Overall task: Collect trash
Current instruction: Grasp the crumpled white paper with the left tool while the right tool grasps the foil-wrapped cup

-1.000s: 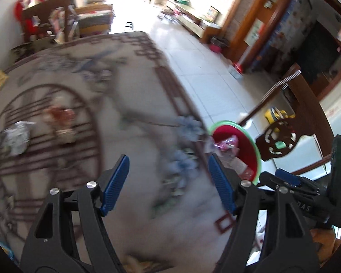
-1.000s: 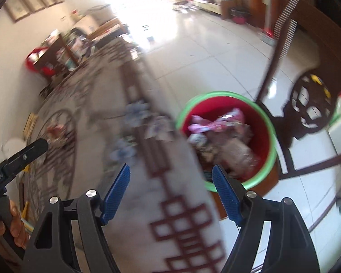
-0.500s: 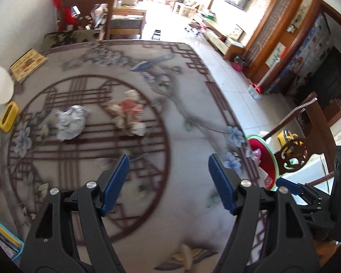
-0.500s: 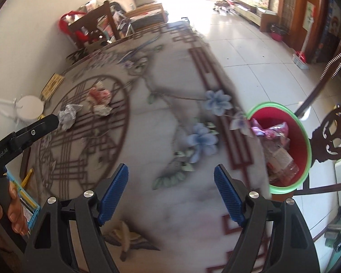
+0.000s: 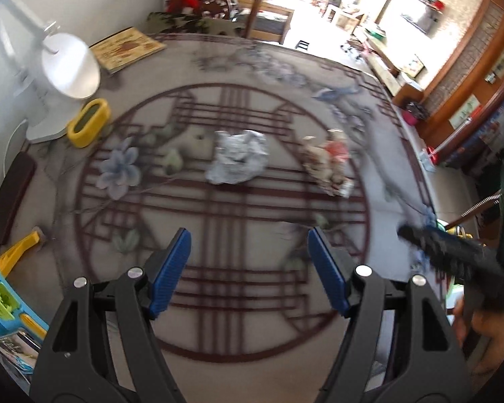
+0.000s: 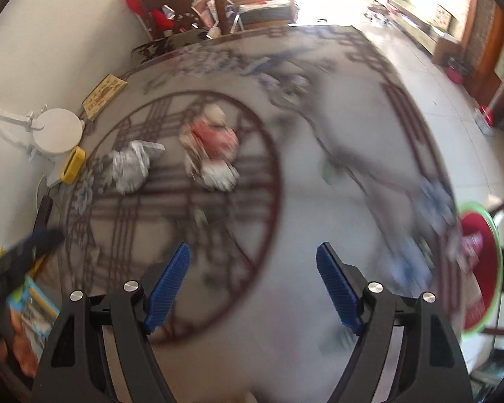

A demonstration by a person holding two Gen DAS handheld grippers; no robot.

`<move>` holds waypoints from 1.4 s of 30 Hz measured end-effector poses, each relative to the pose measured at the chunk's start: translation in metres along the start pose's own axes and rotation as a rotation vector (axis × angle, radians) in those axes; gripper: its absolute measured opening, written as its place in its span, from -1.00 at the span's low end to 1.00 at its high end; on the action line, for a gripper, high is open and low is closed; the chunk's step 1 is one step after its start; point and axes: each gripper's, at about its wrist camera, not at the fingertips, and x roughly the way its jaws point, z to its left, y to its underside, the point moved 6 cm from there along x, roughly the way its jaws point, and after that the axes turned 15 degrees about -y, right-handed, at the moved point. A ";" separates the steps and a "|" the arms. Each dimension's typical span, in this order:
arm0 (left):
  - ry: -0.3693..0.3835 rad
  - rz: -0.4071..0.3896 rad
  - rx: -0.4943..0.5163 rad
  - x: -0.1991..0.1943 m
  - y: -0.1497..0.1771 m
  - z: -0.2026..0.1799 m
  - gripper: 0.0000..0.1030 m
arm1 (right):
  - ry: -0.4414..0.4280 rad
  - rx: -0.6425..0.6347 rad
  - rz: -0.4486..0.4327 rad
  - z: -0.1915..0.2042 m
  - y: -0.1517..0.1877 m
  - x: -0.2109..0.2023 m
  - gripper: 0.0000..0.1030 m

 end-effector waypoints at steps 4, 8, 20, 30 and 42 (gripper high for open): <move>-0.020 0.017 -0.019 0.017 -0.007 0.017 0.42 | -0.009 0.017 0.025 0.003 -0.038 0.047 0.47; -0.029 0.033 -0.039 0.037 -0.018 0.026 0.44 | 0.009 0.000 0.059 0.002 -0.063 0.086 0.47; 0.003 0.045 0.028 0.098 -0.059 -0.006 0.51 | -0.026 -0.028 0.063 0.000 -0.078 0.103 -0.10; 0.021 0.103 0.082 0.143 -0.066 -0.033 0.11 | -0.050 -0.038 0.060 0.009 -0.045 0.060 -0.10; 0.048 0.056 0.082 0.078 -0.044 -0.030 0.04 | -0.043 0.016 0.031 0.015 0.000 0.017 -0.09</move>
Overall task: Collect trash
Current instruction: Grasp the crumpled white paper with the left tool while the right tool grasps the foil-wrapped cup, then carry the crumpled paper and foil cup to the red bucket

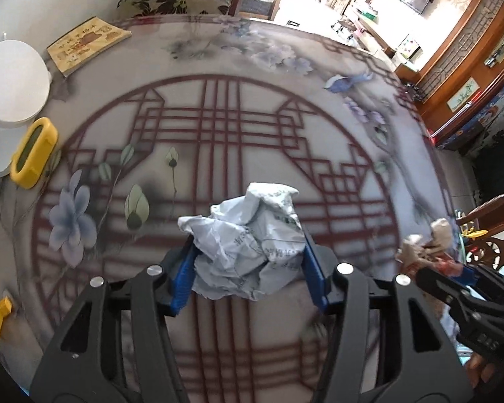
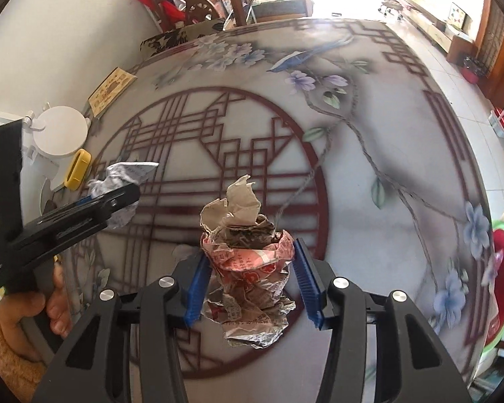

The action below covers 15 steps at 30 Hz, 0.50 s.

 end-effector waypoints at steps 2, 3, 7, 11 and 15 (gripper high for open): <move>0.013 -0.010 0.004 -0.014 0.008 -0.002 0.04 | -0.001 0.005 -0.013 0.002 0.003 -0.009 -0.09; 0.018 -0.016 0.009 -0.021 0.012 -0.005 0.04 | 0.000 0.006 -0.022 0.003 0.004 -0.014 -0.09; 0.031 -0.048 0.039 -0.043 0.023 -0.016 0.05 | 0.003 0.004 -0.066 0.010 0.010 -0.035 -0.09; 0.054 -0.067 0.049 -0.060 0.030 -0.024 0.05 | 0.006 0.006 -0.094 0.014 0.019 -0.052 -0.08; 0.069 -0.097 0.066 -0.077 0.034 -0.031 0.05 | 0.007 0.015 -0.111 0.016 0.031 -0.065 -0.08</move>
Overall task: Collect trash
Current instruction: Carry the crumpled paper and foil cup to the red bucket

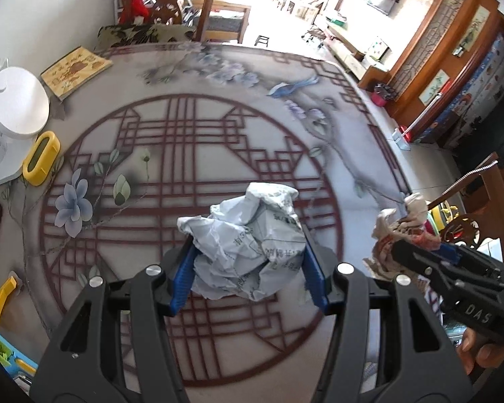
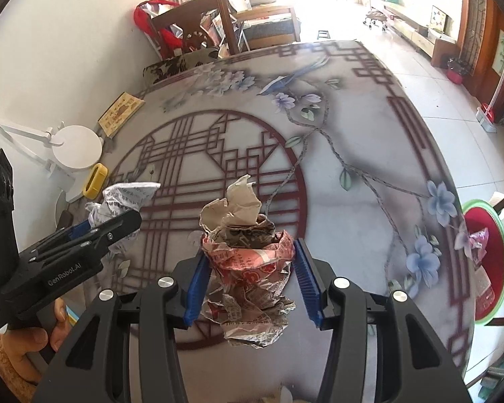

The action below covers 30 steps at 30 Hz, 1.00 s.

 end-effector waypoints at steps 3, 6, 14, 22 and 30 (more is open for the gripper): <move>0.009 -0.017 0.015 -0.011 0.002 -0.007 0.05 | 0.001 0.007 -0.013 0.001 0.007 -0.009 -0.08; 0.019 -0.026 0.031 -0.018 0.005 -0.015 0.05 | 0.006 0.013 -0.030 0.001 0.013 -0.019 -0.08; 0.046 -0.046 0.078 -0.033 0.013 -0.037 0.05 | 0.025 0.043 -0.077 -0.007 0.026 -0.045 -0.08; 0.075 -0.061 0.127 -0.045 0.019 -0.062 0.05 | 0.042 0.078 -0.111 -0.019 0.038 -0.067 -0.08; 0.086 -0.062 0.164 -0.051 0.024 -0.085 0.05 | 0.052 0.111 -0.133 -0.036 0.045 -0.083 -0.08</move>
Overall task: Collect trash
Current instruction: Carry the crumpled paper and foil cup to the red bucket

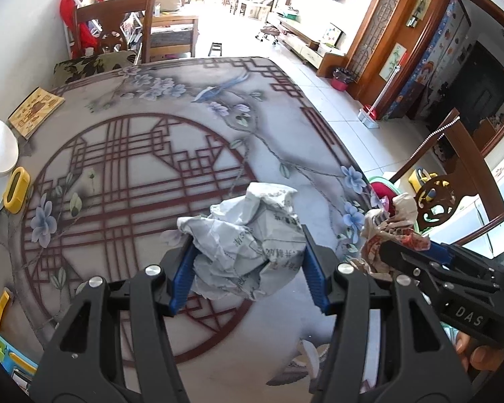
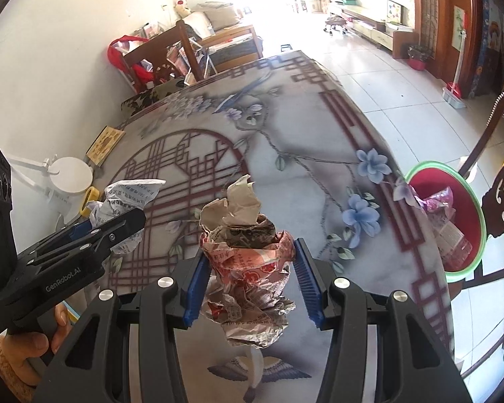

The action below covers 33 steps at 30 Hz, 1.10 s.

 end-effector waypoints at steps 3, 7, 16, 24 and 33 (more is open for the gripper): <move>0.003 0.000 0.012 0.000 0.000 -0.010 0.05 | 0.005 0.010 -0.008 -0.009 0.001 -0.006 -0.08; 0.009 0.000 0.028 0.000 -0.002 -0.026 0.05 | 0.011 0.025 -0.015 -0.021 0.000 -0.013 -0.08; 0.015 0.007 0.060 0.003 -0.005 -0.061 0.05 | 0.024 0.061 -0.032 -0.056 -0.002 -0.030 -0.08; 0.010 0.007 0.077 0.007 -0.012 -0.090 0.05 | 0.024 0.084 -0.035 -0.086 -0.006 -0.042 -0.08; 0.006 0.005 0.087 0.010 -0.018 -0.121 0.05 | 0.025 0.100 -0.042 -0.120 -0.013 -0.055 -0.08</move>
